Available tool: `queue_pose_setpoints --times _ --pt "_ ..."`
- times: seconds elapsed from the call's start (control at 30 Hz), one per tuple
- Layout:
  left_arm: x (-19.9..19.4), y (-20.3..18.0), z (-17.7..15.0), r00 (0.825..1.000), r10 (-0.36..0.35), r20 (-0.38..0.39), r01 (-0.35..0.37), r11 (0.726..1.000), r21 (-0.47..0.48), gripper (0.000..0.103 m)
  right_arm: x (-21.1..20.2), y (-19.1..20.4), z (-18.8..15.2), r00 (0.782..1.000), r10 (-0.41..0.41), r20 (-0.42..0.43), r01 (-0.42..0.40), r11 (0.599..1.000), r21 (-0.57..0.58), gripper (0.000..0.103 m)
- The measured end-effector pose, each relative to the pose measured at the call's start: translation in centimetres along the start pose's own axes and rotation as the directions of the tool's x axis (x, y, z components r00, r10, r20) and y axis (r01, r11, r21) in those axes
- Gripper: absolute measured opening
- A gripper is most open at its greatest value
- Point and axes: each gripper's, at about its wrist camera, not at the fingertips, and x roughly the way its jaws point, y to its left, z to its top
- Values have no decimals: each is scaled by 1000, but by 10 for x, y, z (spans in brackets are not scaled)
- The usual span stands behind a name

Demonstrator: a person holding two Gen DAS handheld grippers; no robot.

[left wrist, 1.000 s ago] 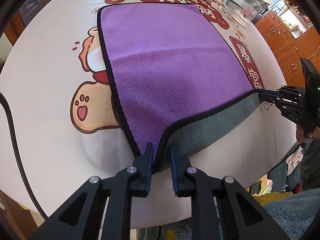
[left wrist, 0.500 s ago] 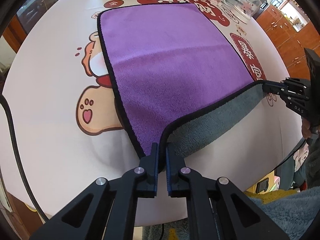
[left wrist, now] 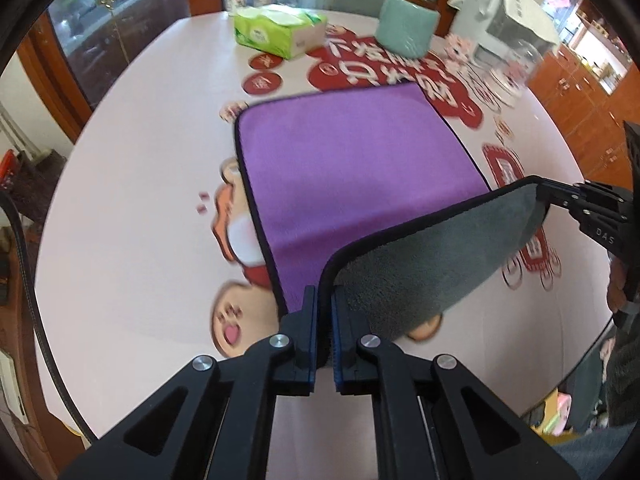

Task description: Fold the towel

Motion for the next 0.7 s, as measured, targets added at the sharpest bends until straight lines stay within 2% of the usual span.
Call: queue_pose_setpoints --times 0.27,0.43,0.7 --pt "10 11 50 994 97 58 -96 995 -32 4 20 1 50 996 -79 42 77 997 29 6" --pt "19 23 79 989 124 84 -118 991 -68 4 42 -3 80 990 -133 47 131 990 50 6" --pt "42 37 114 983 157 93 -148 984 -104 4 70 -10 120 985 -163 58 158 984 80 6"
